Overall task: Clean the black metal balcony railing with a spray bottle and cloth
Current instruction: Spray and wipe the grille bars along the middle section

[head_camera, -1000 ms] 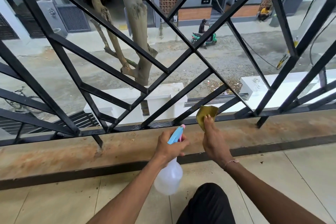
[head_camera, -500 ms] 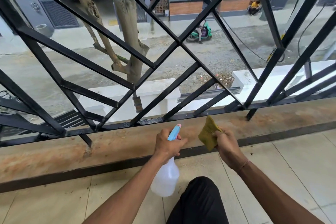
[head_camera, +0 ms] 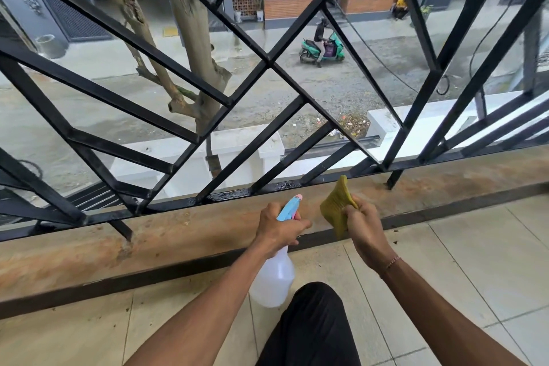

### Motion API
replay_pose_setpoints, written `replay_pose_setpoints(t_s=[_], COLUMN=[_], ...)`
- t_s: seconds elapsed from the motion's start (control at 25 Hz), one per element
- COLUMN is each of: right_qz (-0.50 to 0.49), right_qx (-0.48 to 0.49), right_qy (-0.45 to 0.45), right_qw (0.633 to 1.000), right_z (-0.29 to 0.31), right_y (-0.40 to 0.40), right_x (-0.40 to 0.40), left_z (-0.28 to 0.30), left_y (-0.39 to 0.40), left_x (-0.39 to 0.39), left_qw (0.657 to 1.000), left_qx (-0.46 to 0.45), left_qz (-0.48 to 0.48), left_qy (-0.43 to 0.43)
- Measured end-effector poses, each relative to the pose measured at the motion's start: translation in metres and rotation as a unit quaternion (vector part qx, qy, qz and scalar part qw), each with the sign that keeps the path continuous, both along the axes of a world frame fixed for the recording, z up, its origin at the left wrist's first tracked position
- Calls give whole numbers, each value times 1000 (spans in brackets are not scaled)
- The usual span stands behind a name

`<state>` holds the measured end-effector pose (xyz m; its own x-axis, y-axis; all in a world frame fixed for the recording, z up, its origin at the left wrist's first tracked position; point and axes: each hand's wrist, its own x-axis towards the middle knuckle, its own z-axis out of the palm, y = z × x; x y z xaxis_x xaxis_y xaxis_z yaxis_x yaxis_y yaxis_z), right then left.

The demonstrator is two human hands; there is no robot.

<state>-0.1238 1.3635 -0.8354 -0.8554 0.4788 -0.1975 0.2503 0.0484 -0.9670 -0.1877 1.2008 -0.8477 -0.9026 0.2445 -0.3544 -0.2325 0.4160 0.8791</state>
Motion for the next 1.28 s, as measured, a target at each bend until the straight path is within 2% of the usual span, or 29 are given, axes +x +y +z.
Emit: replay_pose_setpoints(t_s=[0.16, 0.32, 0.56, 0.76, 0.88, 0.96, 1.04, 1.12, 1.2, 1.24, 1.28], right_qz=[-5, -28, -53, -39, -51, -58, -26, 54, 94, 99, 95], right_qx=[11, 9, 11, 50, 124, 245, 381, 504, 623, 658, 672], right_qy=[20, 27, 28, 54, 89, 126, 123, 76, 15, -19, -47], right_qw=[1000, 999, 998, 997, 987, 960, 916, 859, 776, 746, 733], right_z=[6, 6, 6, 3, -3, -4, -5, -11, -29, -35, -38], right_y=[1, 7, 17, 27, 24, 20, 14, 7, 3, 3, 3], right_x=[-5, -5, -1, 2, -4, -20, -45, -71, -93, -101, -106], left_z=[3, 5, 5, 7, 8, 10, 9, 8, 4, 2, 0], left_y=[12, 22, 34, 46, 46, 44, 39, 32, 23, 17, 12], left_x=[-4, -5, -10, -10, -12, -15, -18, -18, -19, -20, -22], left_qw=[999, 999, 998, 997, 997, 997, 997, 997, 998, 998, 997], left_qx=[27, 10, 38, 30, 46, 44, 39, 33, 32, 32, 31], left_qz=[-25, -15, -43, -52, -40, -32, -25, -19, -10, -6, -3], left_qy=[13, 47, 38, 55, 52, 55, 56, 61, 62, 63, 64])
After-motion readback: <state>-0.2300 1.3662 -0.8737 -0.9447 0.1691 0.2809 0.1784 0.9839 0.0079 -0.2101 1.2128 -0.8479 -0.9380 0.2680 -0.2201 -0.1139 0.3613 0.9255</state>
